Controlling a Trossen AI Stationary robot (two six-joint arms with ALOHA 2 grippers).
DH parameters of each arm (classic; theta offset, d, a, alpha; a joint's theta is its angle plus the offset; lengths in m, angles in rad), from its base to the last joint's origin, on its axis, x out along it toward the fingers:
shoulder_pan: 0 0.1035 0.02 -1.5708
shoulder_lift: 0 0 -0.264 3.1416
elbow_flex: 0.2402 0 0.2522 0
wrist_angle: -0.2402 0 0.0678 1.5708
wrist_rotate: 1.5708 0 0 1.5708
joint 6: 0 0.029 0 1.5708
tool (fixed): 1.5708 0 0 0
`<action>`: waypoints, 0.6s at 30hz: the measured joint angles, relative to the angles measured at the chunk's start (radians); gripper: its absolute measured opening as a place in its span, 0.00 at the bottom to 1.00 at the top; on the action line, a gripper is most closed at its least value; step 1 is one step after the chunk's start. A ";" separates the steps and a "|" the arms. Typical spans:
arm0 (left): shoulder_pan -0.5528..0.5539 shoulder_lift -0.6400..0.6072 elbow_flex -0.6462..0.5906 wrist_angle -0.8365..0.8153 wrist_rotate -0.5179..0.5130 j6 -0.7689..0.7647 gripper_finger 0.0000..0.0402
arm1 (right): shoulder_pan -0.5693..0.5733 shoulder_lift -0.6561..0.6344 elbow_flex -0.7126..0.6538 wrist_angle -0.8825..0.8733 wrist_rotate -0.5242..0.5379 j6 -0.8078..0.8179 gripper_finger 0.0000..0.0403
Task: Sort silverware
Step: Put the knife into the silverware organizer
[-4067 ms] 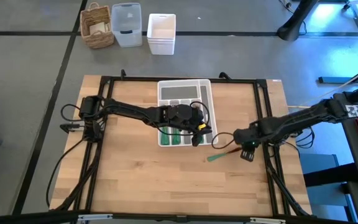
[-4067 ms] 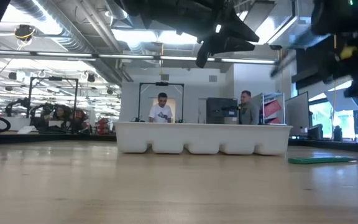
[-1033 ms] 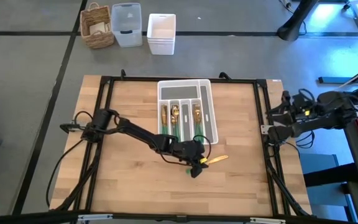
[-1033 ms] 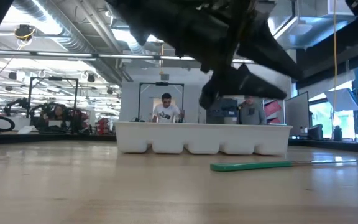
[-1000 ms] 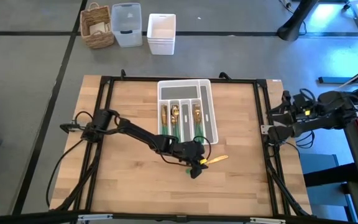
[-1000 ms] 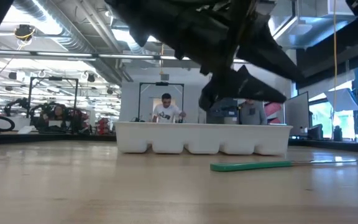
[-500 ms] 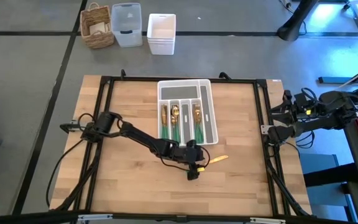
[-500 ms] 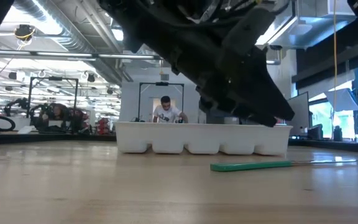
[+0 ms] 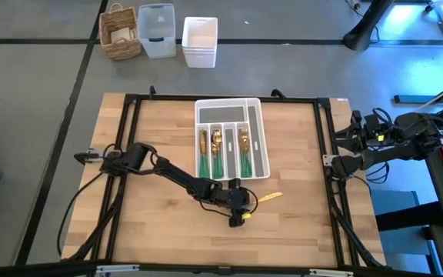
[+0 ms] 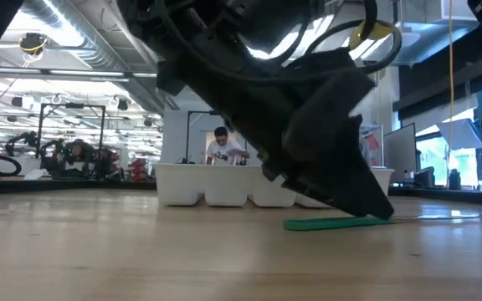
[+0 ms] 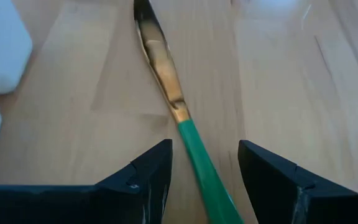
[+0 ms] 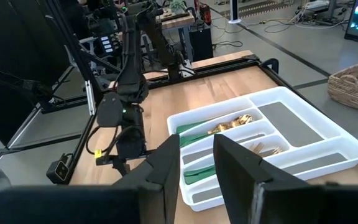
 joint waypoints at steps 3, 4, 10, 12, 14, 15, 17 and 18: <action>0.005 0.006 0.000 0.000 -0.013 -0.015 0.44 | 0.000 0.000 0.000 -0.006 0.000 0.000 0.25; 0.007 0.011 0.001 0.005 -0.017 -0.023 0.44 | 0.000 0.000 0.000 -0.008 0.000 0.000 0.25; 0.011 0.020 0.005 -0.022 -0.029 -0.069 0.42 | 0.000 0.000 0.000 -0.029 0.000 0.000 0.25; 0.010 0.013 0.006 -0.069 -0.030 -0.070 0.38 | 0.000 0.000 0.000 -0.030 0.000 0.000 0.25; 0.009 0.007 0.007 -0.098 -0.033 -0.076 0.33 | 0.000 0.000 0.000 -0.031 0.000 0.000 0.25; 0.007 0.005 0.007 -0.113 -0.034 -0.082 0.31 | 0.000 0.000 0.000 -0.031 0.000 0.000 0.25; 0.001 0.003 0.006 -0.120 -0.042 -0.100 0.26 | 0.000 0.000 0.000 -0.031 0.000 0.000 0.25; 0.001 -0.001 0.005 -0.123 -0.042 -0.105 0.24 | 0.000 0.000 0.000 -0.031 0.000 0.000 0.25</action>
